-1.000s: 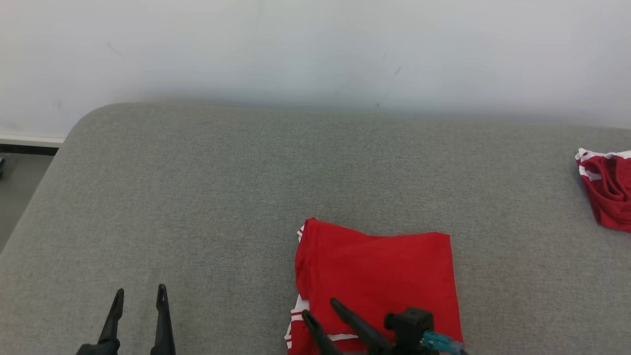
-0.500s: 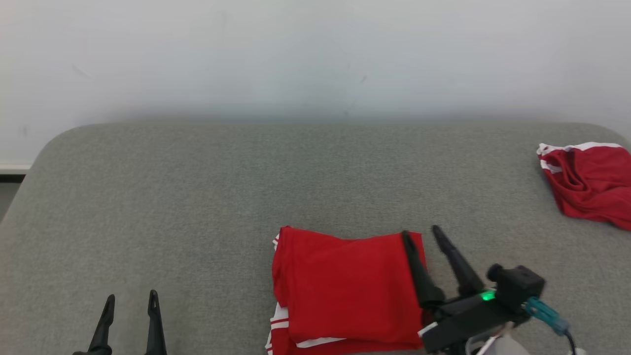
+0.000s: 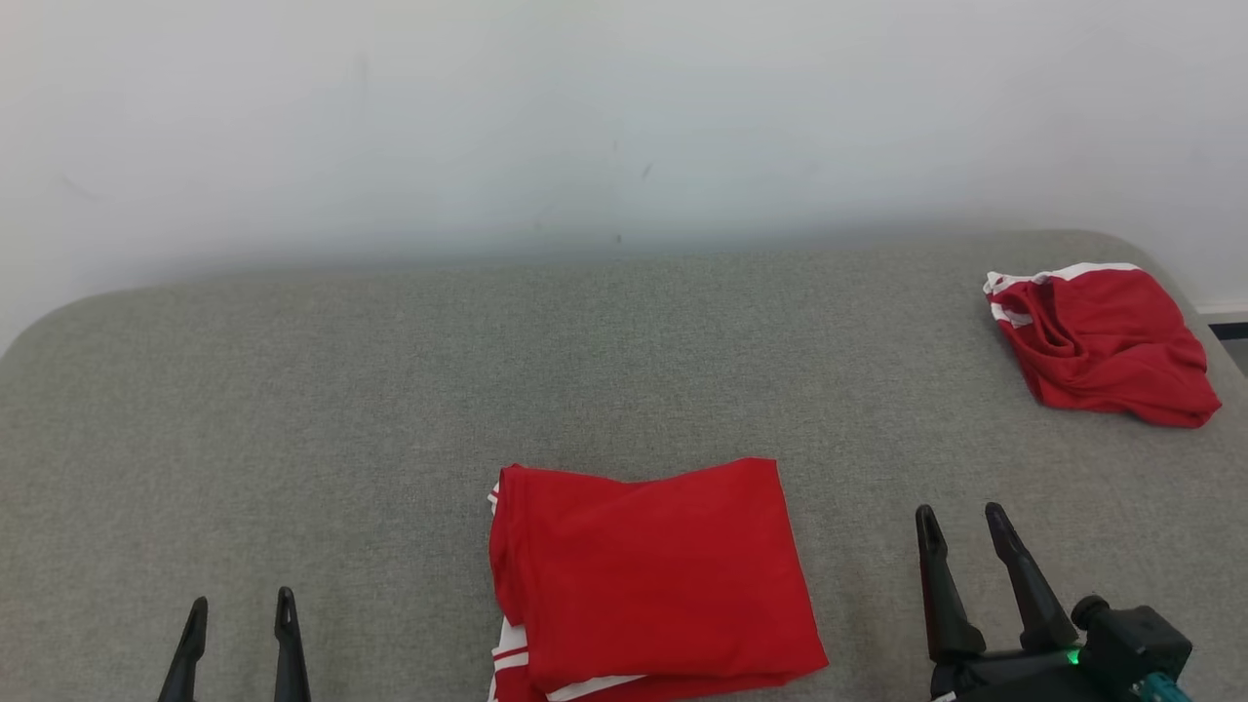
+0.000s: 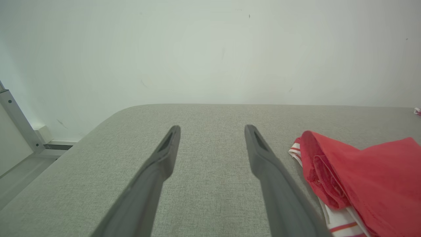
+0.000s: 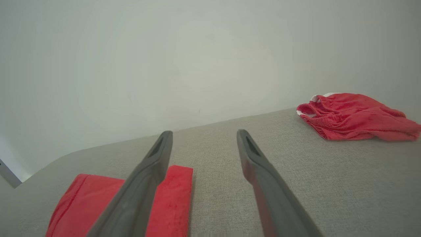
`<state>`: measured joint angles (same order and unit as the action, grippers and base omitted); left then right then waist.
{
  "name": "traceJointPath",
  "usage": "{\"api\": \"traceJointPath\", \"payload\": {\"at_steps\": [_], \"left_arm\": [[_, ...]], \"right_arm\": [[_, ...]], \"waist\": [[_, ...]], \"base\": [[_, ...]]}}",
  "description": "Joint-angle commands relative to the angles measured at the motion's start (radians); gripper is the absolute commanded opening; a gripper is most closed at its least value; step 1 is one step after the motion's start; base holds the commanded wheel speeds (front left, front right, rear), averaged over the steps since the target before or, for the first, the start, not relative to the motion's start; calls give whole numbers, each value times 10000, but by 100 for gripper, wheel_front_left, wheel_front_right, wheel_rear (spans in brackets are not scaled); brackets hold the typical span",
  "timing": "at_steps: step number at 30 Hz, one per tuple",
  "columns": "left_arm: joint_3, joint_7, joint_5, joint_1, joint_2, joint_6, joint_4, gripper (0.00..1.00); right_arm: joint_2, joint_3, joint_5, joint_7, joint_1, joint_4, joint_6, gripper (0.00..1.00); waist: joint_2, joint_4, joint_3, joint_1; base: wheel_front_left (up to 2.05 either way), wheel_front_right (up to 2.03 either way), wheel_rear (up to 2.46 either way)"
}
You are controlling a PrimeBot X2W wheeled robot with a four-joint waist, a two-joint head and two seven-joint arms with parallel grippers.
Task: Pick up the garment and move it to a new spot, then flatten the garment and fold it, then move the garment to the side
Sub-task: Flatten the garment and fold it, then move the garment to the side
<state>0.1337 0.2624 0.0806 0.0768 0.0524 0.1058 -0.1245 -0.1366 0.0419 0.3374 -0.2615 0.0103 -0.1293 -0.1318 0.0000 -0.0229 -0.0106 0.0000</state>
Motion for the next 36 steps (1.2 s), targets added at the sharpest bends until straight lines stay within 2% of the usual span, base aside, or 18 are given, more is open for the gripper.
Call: {"api": "traceJointPath", "payload": {"at_steps": [1,13,36], "left_arm": [[31,30,-64,114,8,29,37,100],[-80,30,-174,301,-4,62,128,100],[-157,30,-269,278,108,133,-18,100]], "right_arm": [[37,-46,-221,-34,116,69,29,100],[337,-233,-714,-36,333,-254,31,100],[287,-75,-1016,-37,172,-689,31,100]], "waist": [[0,-22,-25,0],[0,136,-133,0],[0,339,-82,0]], "base": [[0,0,0],[0,0,0],[0,0,0]]}}
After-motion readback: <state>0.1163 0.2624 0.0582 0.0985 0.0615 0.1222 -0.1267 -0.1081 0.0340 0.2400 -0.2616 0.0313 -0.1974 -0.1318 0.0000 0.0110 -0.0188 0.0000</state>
